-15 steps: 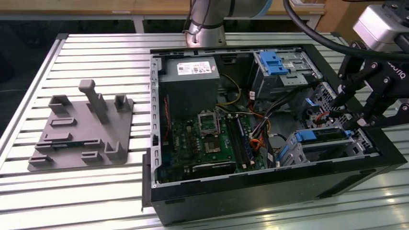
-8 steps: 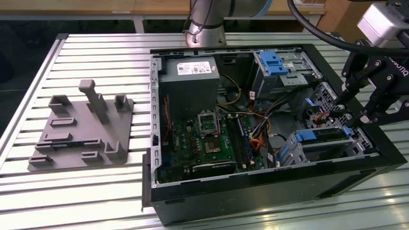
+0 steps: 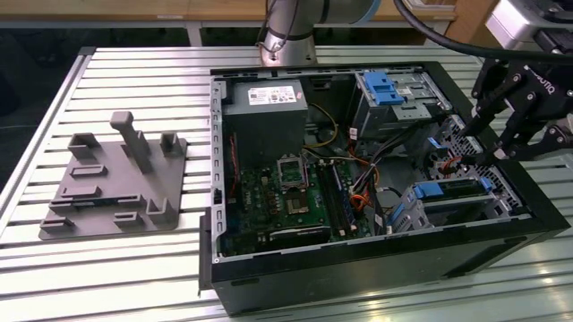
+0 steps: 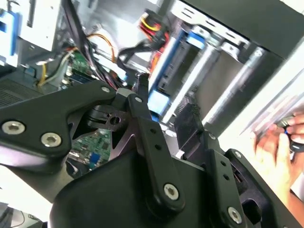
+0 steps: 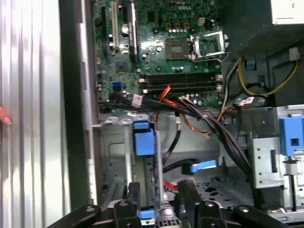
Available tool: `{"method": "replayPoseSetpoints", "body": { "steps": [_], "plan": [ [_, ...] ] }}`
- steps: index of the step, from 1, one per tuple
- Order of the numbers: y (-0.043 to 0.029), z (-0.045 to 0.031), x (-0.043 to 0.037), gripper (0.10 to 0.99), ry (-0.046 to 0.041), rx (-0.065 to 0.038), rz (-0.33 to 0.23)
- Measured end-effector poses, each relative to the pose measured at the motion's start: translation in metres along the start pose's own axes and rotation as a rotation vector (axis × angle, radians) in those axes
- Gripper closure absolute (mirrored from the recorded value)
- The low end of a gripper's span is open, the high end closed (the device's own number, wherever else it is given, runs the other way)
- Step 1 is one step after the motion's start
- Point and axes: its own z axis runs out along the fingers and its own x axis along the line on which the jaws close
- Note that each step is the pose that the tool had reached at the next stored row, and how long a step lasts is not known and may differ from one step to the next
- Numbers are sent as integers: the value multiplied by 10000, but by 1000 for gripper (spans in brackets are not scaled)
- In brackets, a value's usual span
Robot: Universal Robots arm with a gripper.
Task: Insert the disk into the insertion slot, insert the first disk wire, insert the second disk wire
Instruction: 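Insert the first disk wire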
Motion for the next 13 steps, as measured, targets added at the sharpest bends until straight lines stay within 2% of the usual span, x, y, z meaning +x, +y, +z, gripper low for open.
{"method": "replayPoseSetpoints", "body": {
  "steps": [6,8,10,13],
  "plan": [
    [-27,54,-247,588,86,3,2],
    [-48,72,-297,588,201,2,6],
    [-73,75,-315,588,464,14,15],
    [-109,76,-330,588,977,35,33]
  ]
}}
